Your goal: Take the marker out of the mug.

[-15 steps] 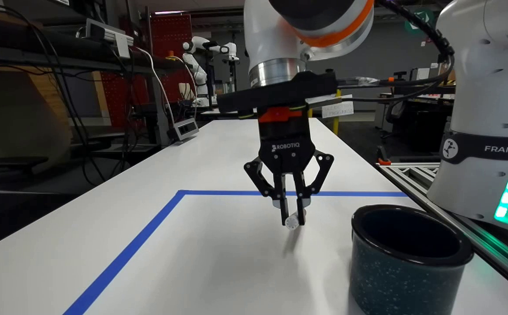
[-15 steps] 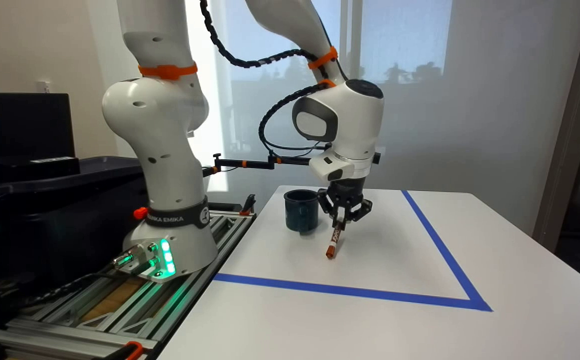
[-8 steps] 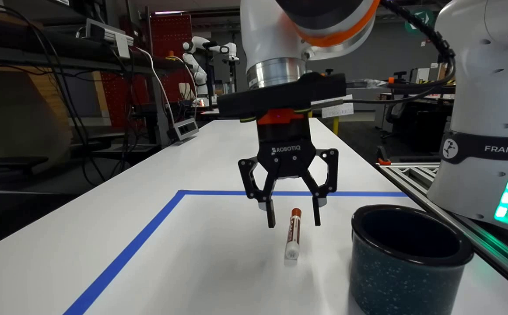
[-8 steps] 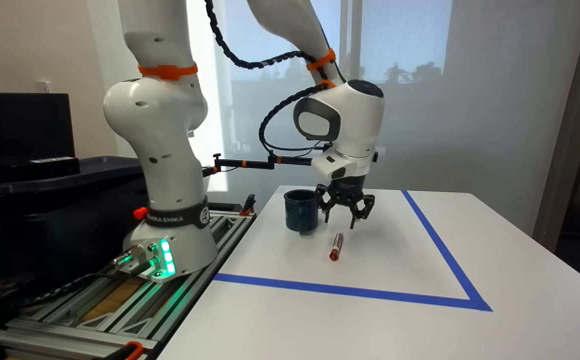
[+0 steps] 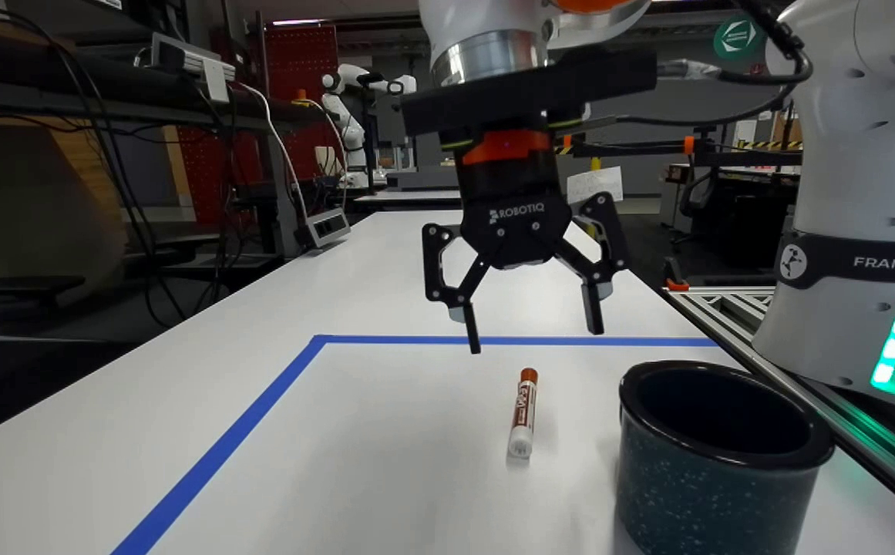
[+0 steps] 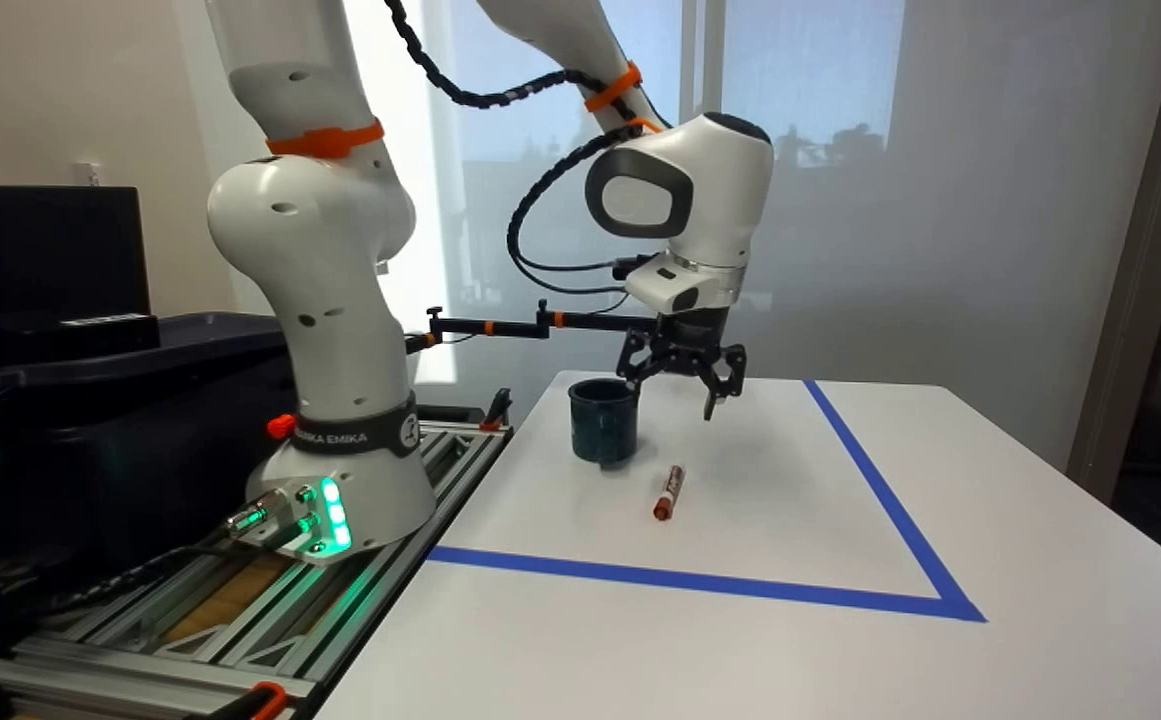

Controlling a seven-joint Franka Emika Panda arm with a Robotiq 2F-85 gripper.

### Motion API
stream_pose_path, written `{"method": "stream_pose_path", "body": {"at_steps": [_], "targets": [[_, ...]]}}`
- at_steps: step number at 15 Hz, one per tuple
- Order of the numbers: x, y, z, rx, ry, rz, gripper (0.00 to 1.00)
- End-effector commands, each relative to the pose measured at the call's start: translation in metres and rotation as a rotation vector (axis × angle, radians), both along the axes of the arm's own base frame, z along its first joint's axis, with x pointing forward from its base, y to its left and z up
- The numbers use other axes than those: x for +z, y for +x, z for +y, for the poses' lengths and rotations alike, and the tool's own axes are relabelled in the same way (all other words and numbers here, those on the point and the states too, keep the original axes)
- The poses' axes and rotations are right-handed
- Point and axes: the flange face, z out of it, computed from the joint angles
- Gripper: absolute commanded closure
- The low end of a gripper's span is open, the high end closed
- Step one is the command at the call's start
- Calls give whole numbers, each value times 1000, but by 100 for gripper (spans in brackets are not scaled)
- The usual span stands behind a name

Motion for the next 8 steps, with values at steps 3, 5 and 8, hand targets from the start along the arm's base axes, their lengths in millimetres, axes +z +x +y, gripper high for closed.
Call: {"method": "stream_pose_path", "body": {"at_steps": [3,5,8], "targets": [[45,-29,5,78,-78,47,0],[58,-28,8,134,-126,83,0],[71,-43,5,209,-220,87,0]]}}
